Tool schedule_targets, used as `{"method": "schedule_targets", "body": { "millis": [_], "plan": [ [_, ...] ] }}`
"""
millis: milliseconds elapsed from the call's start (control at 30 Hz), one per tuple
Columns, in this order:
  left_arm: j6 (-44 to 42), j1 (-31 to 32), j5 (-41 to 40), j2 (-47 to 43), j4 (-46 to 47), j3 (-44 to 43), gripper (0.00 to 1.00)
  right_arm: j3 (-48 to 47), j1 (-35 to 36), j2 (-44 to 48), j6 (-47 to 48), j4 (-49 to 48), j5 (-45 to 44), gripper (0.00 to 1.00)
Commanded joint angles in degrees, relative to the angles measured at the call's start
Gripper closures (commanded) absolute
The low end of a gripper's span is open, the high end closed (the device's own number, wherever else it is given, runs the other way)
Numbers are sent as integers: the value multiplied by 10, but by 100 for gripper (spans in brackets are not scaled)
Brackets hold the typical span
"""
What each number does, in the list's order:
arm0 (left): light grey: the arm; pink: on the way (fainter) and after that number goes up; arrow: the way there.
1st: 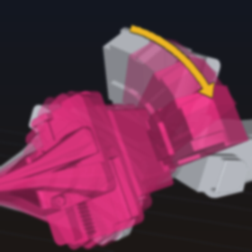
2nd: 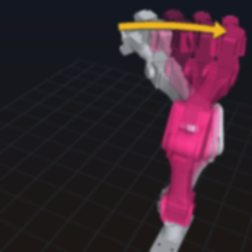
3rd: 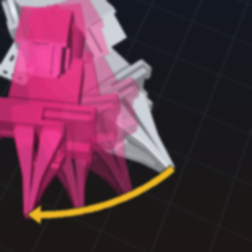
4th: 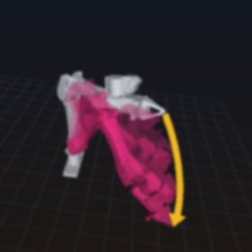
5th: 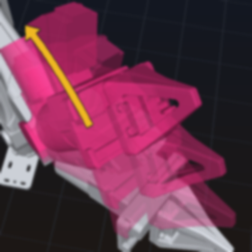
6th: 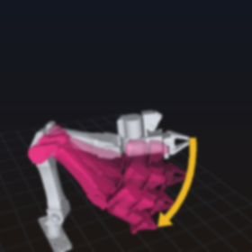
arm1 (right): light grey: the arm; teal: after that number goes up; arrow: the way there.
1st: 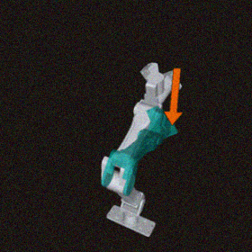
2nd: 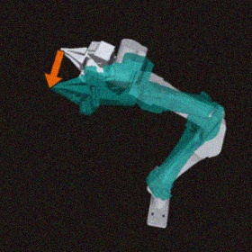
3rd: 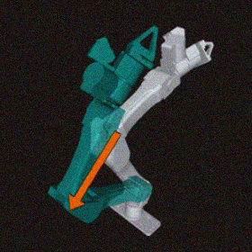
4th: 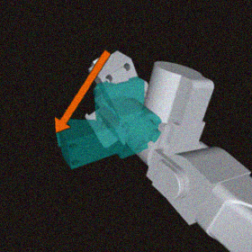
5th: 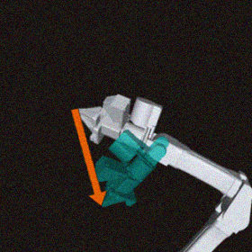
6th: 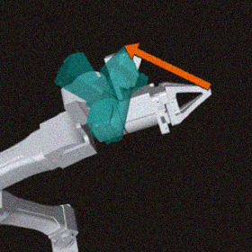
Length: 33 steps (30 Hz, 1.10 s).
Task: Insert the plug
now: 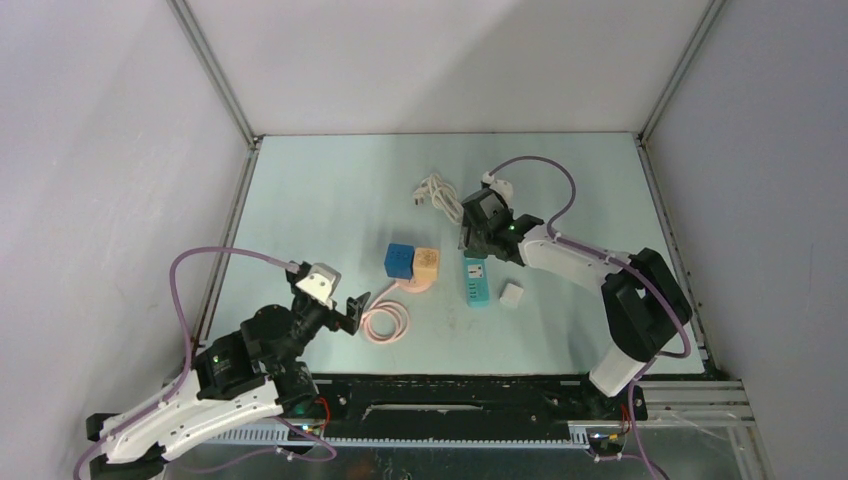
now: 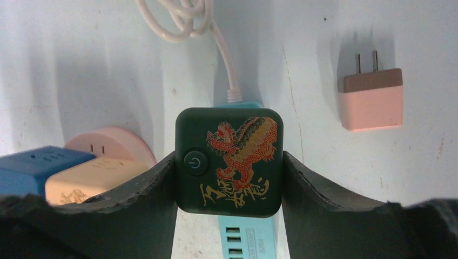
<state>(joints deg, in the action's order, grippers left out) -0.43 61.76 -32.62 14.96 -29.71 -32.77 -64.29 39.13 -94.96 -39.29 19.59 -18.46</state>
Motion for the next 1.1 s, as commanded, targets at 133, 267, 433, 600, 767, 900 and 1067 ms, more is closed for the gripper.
{"method": "schedule_targets", "body": {
  "millis": [133,267,433,600,767,900,1067],
  "plan": [
    [-14,-7,12,7,15,5,0,-25,-2,-19,-22,-1,-24,100],
    [-15,-7,14,7,15,5,0,-26,-1,-27,-24,5,-37,100],
    [-17,-7,17,8,15,5,0,-26,0,-25,-25,21,-47,100],
    [-19,-8,21,10,15,5,0,-26,2,-6,-20,28,-49,100],
    [-19,-8,23,11,15,5,0,-26,4,7,-15,33,-59,100],
    [-20,-8,25,12,15,6,0,-25,4,14,-12,38,-63,100],
    [-21,-8,27,12,16,6,0,-25,7,31,1,27,-46,100]
  ]
}}
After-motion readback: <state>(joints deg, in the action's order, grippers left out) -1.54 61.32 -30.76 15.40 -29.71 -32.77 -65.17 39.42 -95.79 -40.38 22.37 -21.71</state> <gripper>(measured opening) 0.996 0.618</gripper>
